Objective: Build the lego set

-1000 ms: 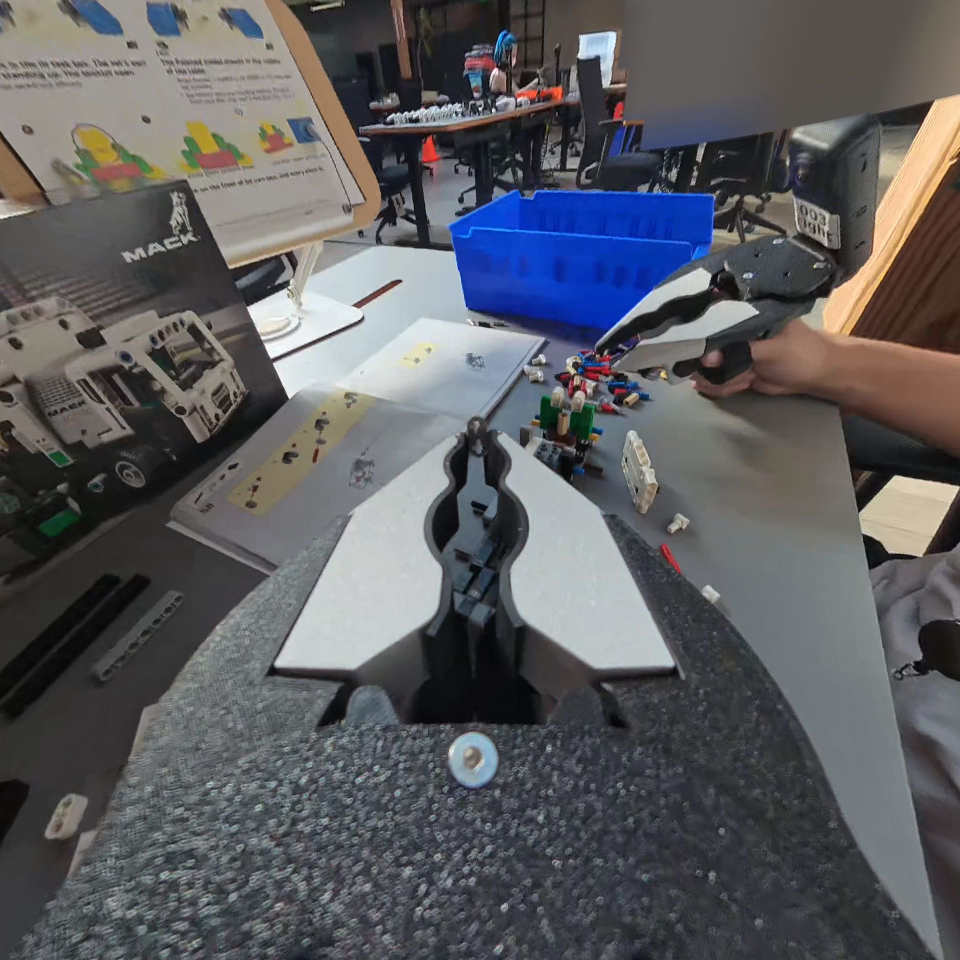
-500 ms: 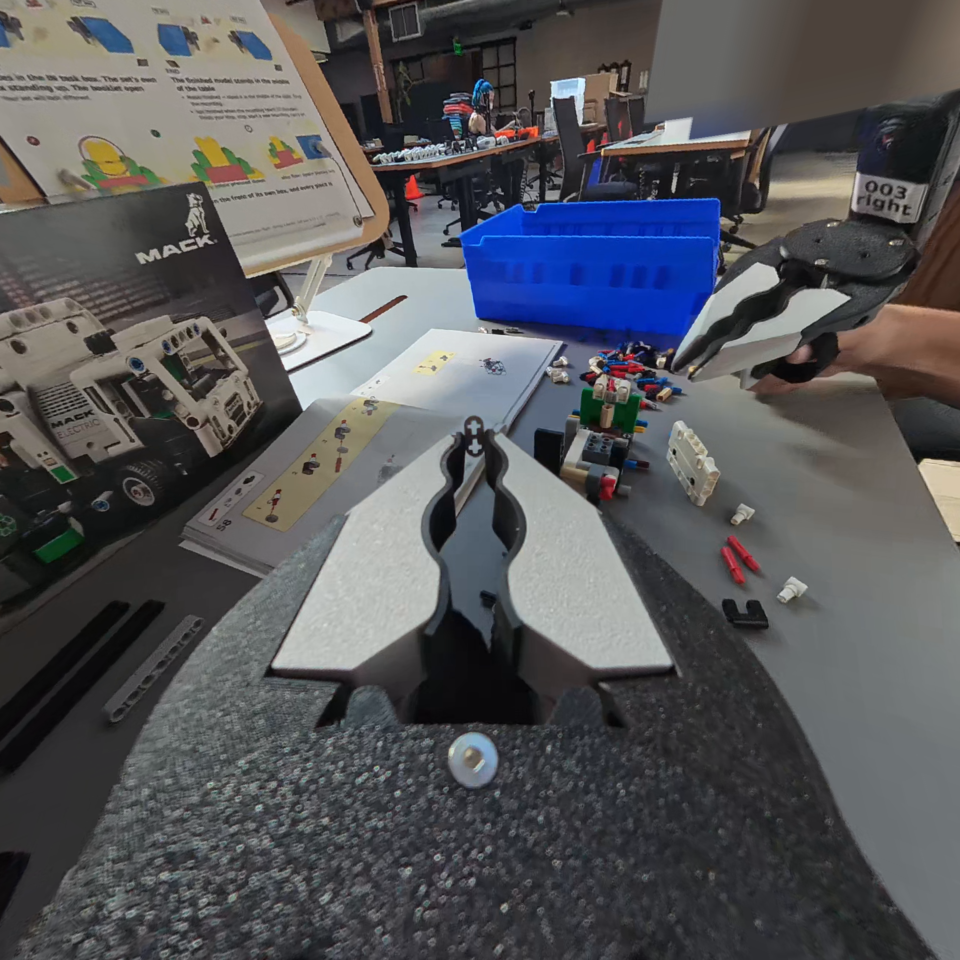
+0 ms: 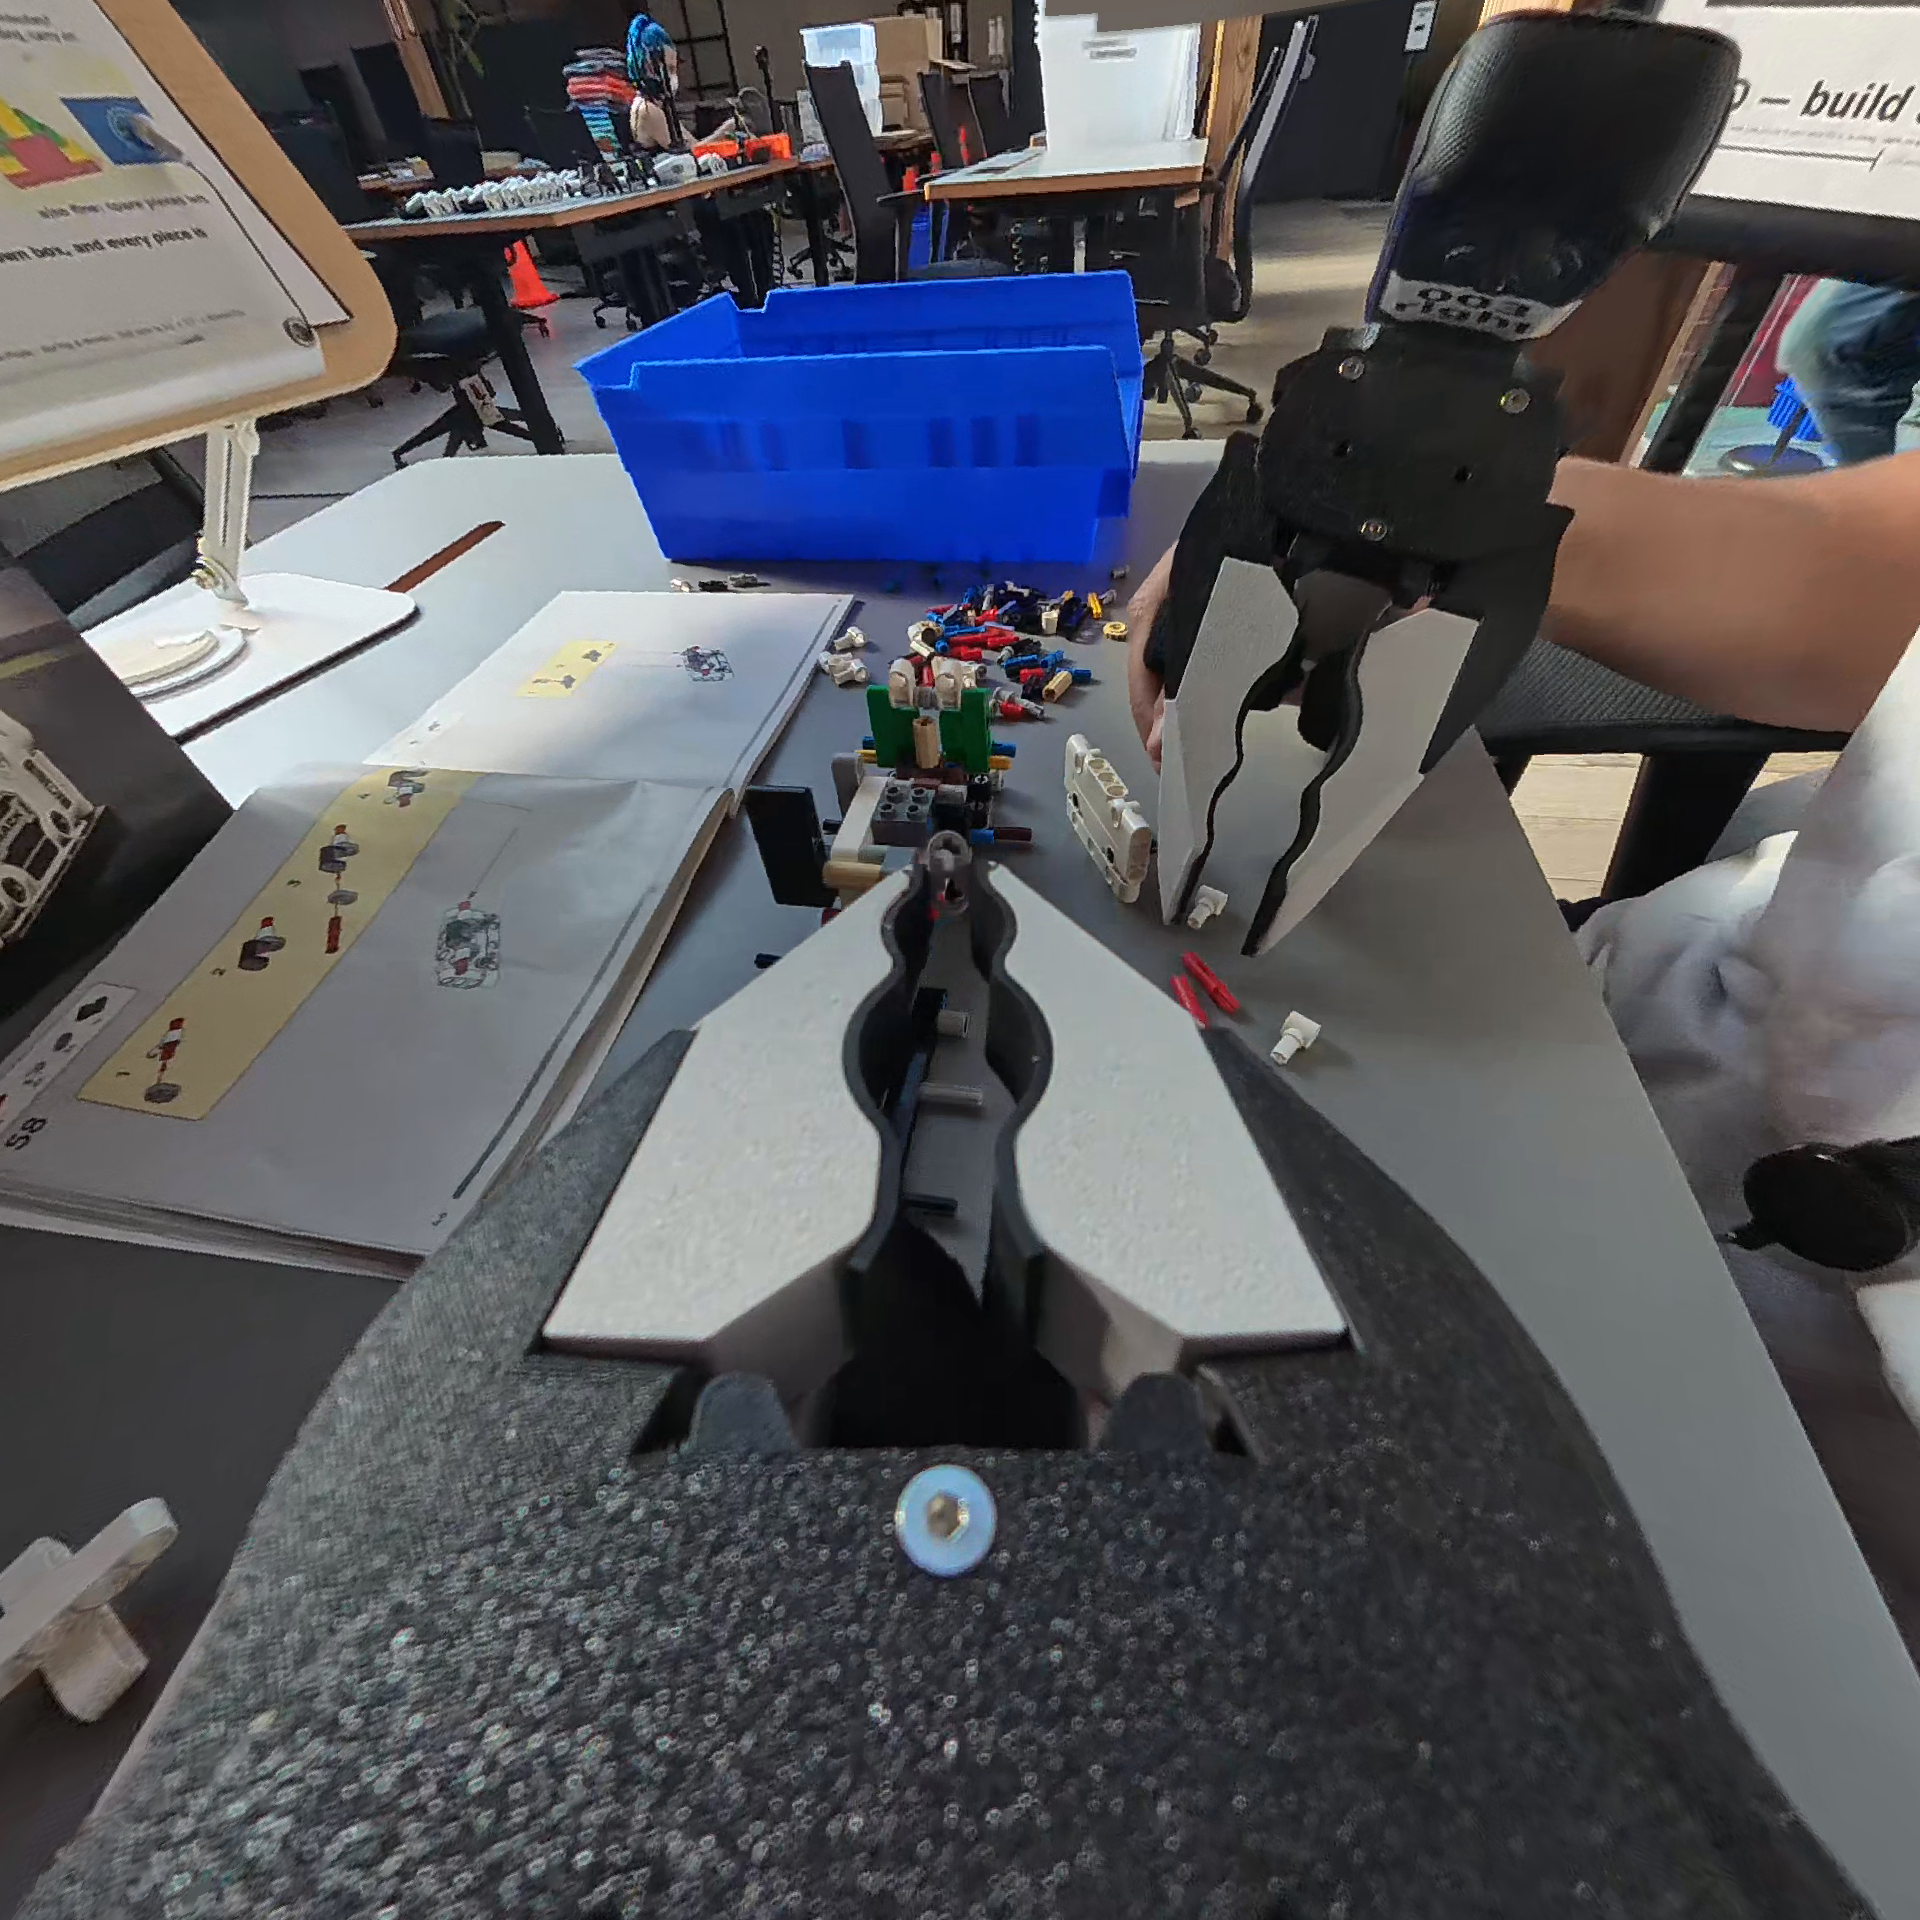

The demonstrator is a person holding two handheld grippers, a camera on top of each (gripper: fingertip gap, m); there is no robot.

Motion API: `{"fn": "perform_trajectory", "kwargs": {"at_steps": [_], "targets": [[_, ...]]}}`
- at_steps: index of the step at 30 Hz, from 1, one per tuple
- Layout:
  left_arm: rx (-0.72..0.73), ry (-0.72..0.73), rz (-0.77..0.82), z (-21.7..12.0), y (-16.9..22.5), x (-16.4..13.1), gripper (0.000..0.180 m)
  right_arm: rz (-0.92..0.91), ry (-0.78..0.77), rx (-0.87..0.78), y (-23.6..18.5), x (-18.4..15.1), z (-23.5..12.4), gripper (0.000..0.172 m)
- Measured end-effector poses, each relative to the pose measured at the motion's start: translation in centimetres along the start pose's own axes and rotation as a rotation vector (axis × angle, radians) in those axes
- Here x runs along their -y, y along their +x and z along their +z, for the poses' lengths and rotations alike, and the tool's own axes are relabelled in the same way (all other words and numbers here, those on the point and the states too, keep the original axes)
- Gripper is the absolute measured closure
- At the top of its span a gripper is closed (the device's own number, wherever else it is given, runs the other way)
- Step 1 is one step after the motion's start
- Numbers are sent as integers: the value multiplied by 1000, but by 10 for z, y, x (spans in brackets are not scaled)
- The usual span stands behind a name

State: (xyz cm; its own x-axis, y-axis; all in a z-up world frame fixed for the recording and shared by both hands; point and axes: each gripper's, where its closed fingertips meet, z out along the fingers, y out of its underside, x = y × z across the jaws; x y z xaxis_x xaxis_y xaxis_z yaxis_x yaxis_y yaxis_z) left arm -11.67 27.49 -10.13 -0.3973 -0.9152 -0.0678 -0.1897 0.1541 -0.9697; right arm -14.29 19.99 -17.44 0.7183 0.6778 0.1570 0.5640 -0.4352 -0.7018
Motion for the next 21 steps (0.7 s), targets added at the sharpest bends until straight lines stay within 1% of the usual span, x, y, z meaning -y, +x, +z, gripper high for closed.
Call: {"fn": "perform_trajectory", "kwargs": {"at_steps": [1, 4, 7, 17, 21], "targets": [[-11, -2, 5, 1, 3, 1, 176, 4, -4, 13, -1, -1, 1, 153], [-39, -27, 22, 5, 11, -5, 176, -9, -49, 12, -2, -9, 5, 154], [-60, -49, 33, 9, 17, -9, 176, 1, -27, 15, -4, -6, 5, 156], [-85, -70, 29, 11, 21, -14, 176, 12, -43, 18, 2, -9, 8, 158], [-84, -63, 9, 10, 18, -13, 176, -1, -32, 26, 3, -14, 4, 166]]}}
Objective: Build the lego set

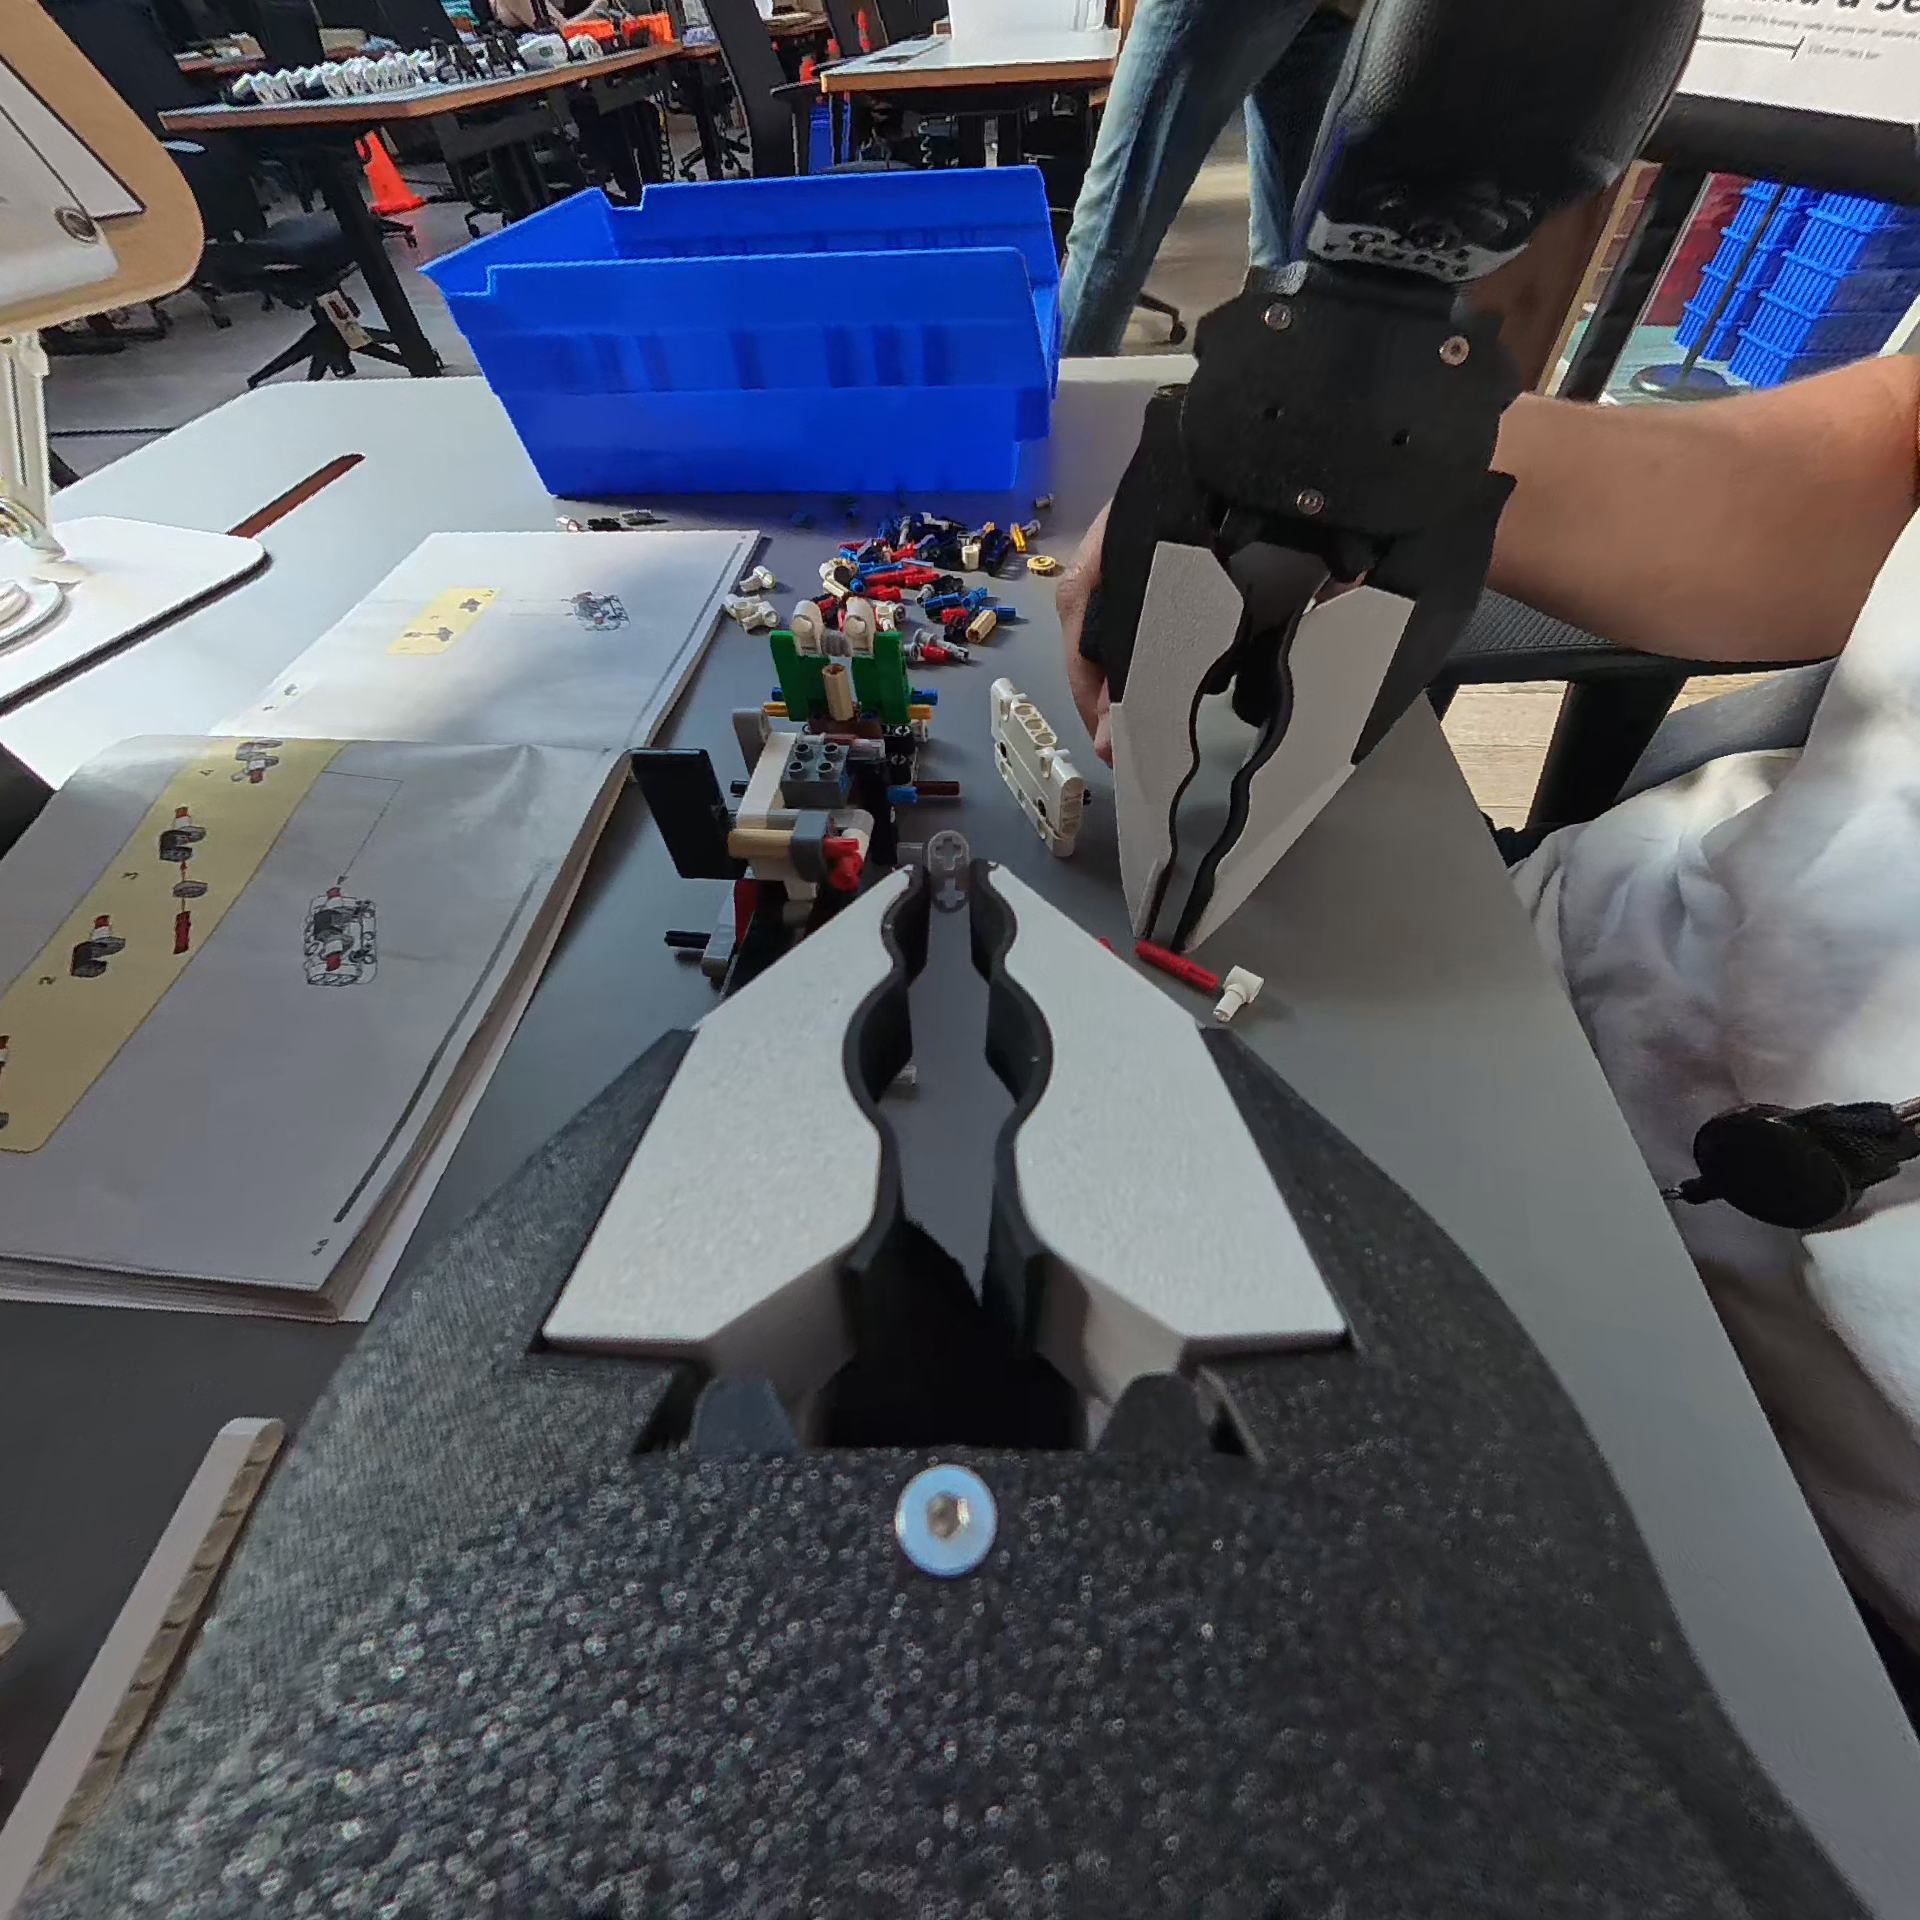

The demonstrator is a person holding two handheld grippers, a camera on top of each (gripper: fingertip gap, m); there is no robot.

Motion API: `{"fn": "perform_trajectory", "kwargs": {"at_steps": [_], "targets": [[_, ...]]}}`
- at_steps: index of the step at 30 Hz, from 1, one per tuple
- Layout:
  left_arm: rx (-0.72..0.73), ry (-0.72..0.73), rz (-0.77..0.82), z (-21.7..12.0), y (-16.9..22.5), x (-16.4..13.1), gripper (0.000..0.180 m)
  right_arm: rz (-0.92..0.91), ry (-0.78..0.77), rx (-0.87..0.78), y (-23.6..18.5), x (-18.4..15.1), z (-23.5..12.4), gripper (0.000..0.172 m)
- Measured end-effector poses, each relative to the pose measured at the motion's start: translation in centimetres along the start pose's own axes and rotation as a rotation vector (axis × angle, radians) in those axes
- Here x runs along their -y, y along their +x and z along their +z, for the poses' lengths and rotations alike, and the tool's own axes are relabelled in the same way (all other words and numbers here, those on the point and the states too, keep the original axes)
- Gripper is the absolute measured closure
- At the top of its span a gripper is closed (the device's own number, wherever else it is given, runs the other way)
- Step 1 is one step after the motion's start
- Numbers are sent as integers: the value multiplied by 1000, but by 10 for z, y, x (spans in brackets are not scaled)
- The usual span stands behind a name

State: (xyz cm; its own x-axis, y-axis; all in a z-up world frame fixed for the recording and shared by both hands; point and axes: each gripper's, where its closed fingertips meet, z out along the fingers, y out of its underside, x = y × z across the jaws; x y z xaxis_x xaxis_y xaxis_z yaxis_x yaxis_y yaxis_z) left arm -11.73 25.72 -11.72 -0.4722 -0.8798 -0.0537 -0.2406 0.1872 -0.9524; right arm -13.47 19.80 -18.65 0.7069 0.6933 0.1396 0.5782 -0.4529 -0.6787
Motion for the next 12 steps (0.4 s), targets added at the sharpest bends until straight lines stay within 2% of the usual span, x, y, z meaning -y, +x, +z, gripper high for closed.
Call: {"fn": "perform_trajectory", "kwargs": {"at_steps": [5, 12], "targets": [[-4, 6, -19, -1, -2, 0, 176, -9, -6, -5, 3, -6, -4, 172], [-1, 0, -26, -1, -4, -2, 176, -3, -5, -7, 10, -14, -7, 171]]}}
